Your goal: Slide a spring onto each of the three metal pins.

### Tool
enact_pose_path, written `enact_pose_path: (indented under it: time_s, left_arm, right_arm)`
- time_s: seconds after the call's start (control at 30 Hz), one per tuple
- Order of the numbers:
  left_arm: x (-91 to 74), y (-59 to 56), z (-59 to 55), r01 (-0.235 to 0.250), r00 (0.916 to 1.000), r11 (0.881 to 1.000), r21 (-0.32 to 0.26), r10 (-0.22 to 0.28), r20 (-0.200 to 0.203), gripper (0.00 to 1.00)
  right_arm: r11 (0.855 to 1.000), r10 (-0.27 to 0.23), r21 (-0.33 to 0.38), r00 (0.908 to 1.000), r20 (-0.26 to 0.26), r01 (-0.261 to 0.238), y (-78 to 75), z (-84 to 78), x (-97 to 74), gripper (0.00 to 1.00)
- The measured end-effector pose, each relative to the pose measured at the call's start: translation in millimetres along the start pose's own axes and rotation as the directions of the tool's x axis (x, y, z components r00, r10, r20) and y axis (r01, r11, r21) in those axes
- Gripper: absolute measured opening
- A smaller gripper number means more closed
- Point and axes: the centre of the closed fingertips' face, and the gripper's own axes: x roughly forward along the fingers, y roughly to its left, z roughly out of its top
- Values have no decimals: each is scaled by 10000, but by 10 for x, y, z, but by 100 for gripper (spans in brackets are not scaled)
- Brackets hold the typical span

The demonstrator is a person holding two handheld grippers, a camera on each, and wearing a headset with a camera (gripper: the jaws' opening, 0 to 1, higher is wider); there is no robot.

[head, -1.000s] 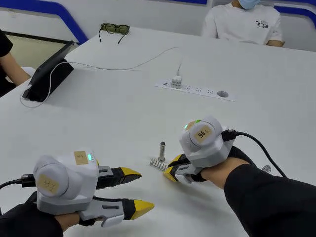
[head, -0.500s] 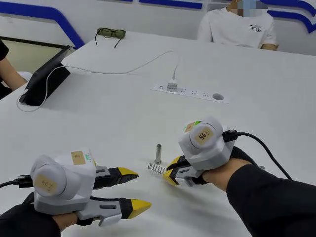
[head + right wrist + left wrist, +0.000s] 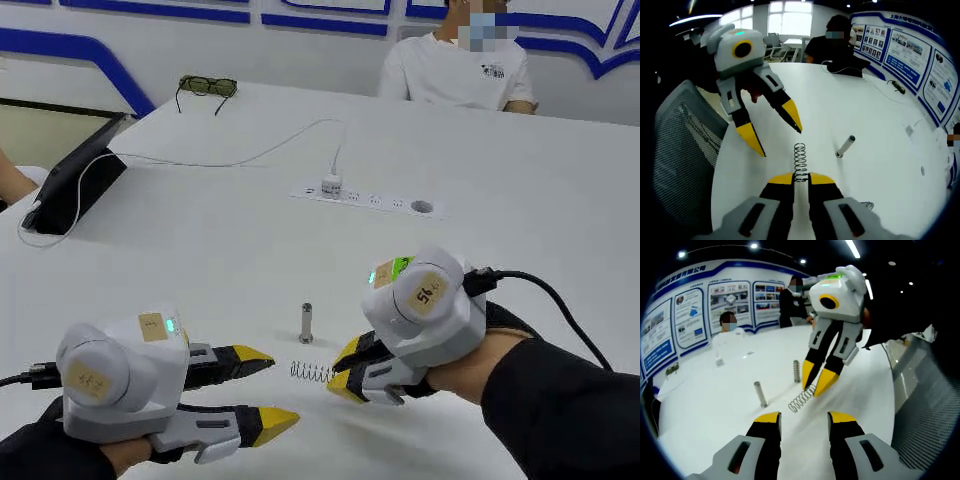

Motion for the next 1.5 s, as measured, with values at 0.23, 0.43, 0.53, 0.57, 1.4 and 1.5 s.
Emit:
enact_pose_path:
  time_s: [0.23,0.43,0.53,0.57,1.4,1.5]
  left_arm:
    - [11,-43,54,84,10000,9994,321,-85,25,34]
    - [24,-104,61,245,9997,9981,570,-243,-41,29]
    - [28,-137,54,342,9994,9970,701,-336,-90,26]
    - [30,-142,52,364,9993,9967,730,-357,-103,25]
    - [98,-261,-22,815,9962,9916,1002,-778,-401,12]
    - [99,-265,-23,825,9961,9913,1024,-787,-407,12]
  right_arm:
    - [9982,361,-466,9993,-106,-365,144,41,-50,11]
    - [9940,467,-980,9986,-254,-490,197,79,-85,11]
    - [9926,547,-1072,9980,-312,-577,216,76,-88,11]
    - [9921,577,-1092,9978,-340,-611,223,72,-88,11]
    - [9823,1050,-1514,9936,-410,-1100,334,155,-195,11]
    - [9813,1036,-1597,9940,-339,-1077,348,205,-214,11]
